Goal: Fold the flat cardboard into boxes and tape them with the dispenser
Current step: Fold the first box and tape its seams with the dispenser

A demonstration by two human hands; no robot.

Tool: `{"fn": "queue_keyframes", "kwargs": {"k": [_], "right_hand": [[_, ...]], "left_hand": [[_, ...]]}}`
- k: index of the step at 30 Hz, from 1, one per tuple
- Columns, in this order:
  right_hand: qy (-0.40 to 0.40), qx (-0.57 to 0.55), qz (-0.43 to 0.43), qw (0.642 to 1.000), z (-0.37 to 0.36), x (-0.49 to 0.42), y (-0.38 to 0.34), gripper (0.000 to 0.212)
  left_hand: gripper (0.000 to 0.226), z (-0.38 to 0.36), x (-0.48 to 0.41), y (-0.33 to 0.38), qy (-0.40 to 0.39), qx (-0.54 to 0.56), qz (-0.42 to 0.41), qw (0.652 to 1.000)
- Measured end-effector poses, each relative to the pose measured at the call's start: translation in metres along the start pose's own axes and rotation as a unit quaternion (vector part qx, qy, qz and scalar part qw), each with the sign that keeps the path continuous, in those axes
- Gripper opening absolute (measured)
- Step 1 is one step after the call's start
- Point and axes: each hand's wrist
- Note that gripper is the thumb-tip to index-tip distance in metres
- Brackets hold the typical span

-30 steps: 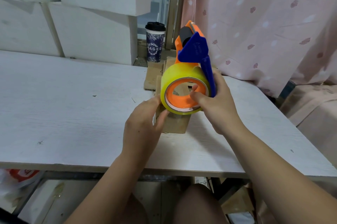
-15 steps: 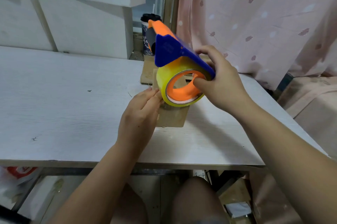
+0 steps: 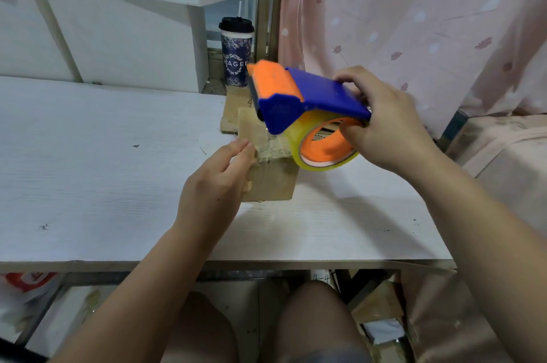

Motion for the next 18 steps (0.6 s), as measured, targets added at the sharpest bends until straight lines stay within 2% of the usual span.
{"fn": "queue_keyframes", "kwargs": {"k": [2, 5, 10, 18], "right_hand": [[-0.003, 0.021, -0.005, 1.0, 0.004, 0.001, 0.012, 0.053], [-0.027, -0.004, -0.042, 0.999, 0.001, 0.006, 0.028, 0.057], [-0.008, -0.09, -0.049, 0.995, -0.008, 0.004, 0.033, 0.057], [0.016, -0.11, -0.072, 0.991, -0.028, 0.009, 0.048, 0.06]], "left_hand": [[0.027, 0.001, 0.002, -0.002, 0.004, -0.008, -0.013, 1.0], [0.027, 0.0, 0.0, 0.002, 0.009, -0.013, -0.018, 1.0], [0.028, -0.001, -0.003, 0.005, 0.013, -0.012, -0.015, 1.0], [0.032, 0.001, -0.004, 0.005, -0.006, -0.013, -0.011, 1.0]]}}
Point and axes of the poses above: each hand's wrist, its own x-axis away from the middle knuckle, its own z-axis out of the back of the hand, y = z × x, and after that the axes turned 9 degrees about -z, right-handed
